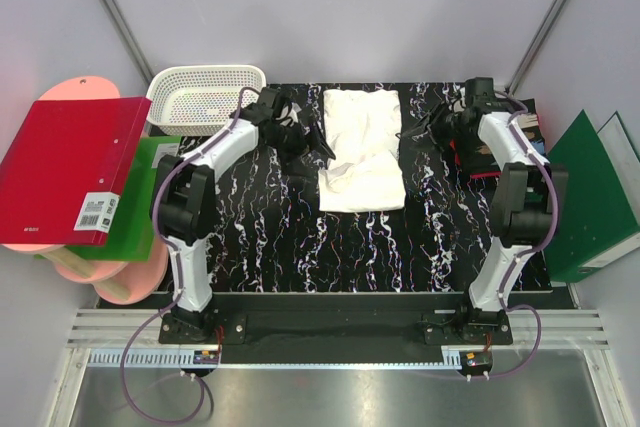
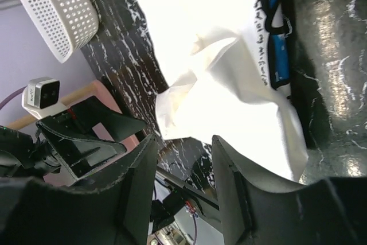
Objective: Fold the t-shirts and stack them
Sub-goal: Fold the folded rectangular tshirt in 1/3 of the way
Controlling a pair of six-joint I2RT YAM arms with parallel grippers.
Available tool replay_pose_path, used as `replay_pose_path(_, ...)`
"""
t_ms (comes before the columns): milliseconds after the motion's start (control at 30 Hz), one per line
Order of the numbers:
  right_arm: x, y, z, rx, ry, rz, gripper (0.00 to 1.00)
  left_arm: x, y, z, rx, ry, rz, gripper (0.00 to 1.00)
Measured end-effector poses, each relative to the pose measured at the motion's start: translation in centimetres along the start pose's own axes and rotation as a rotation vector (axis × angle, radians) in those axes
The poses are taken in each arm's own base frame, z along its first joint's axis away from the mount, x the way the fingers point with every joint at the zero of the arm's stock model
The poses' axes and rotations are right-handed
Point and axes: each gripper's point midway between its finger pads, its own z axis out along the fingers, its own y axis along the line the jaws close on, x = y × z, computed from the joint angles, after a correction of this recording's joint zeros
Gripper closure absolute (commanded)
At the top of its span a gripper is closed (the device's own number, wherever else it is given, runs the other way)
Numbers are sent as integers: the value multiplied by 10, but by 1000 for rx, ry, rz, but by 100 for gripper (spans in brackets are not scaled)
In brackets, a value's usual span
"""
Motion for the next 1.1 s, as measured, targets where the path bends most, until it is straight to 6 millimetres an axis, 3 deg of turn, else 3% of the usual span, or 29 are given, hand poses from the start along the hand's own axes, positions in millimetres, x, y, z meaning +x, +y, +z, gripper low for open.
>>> replay_pose_path(100,5,8,-1,-22,6,-8,50,9,1,-9,-2,3,17,1)
replay_pose_path(167,13,2,5,-12,27,3,51,13,3,-8,-4,17,13,1)
replay_pose_path(367,22,-8,16,10,69,40,51,21,14,7,-23,67,-8,1)
replay_pose_path(467,22,-9,18,11,74,43,51,22,22,20,-38,93,-23,6)
replay_pose_path(600,23,-10,19,9,80,47,51,21,21,35,-39,117,-32,23)
replay_pose_path(800,24,-15,24,18,91,61,51,24,-2,54,-3,145,-5,39)
replay_pose_path(900,24,-16,25,21,94,63,51,28,-10,56,8,153,4,75)
replay_pose_path(933,24,-16,25,21,94,64,51,28,-12,57,10,153,-2,100)
replay_pose_path(1100,24,-17,26,21,96,65,51,15,-21,63,36,141,-6,100)
